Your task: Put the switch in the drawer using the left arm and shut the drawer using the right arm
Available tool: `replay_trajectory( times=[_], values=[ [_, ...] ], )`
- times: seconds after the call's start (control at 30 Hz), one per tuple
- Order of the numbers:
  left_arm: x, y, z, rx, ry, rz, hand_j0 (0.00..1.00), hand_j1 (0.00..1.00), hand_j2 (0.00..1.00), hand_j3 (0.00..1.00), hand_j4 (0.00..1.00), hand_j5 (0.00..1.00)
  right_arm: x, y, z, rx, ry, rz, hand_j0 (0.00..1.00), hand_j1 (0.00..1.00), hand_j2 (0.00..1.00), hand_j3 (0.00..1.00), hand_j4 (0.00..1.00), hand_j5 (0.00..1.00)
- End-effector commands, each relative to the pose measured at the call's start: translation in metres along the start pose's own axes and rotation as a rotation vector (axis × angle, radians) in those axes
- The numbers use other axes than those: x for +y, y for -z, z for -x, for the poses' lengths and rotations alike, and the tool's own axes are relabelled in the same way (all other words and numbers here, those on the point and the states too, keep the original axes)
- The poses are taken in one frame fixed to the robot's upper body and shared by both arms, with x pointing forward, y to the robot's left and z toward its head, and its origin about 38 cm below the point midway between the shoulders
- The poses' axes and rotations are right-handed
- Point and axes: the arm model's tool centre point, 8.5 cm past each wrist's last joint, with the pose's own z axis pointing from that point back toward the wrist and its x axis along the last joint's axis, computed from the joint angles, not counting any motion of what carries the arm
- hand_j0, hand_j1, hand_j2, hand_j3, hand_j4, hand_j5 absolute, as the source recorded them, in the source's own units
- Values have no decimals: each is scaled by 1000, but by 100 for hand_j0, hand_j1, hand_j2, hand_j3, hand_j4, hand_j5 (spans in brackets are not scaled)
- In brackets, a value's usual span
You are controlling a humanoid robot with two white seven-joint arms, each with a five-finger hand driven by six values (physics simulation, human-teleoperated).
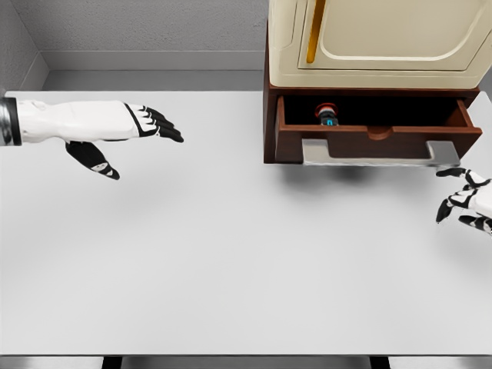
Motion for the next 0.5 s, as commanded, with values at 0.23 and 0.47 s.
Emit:
replay_trajectory(
  times=[0.23,0.47],
  values=[
    [0,0,0,-1,-6,-3,100,100,100,100,100,100,-6,-6,11,-22,166,116,56,56,56,56,56,56],
    [0,0,0,-1,-6,-3,100,100,100,100,100,100,-14,4,-11,-91,122,93,57,57,57,57,57,57]
  ],
)
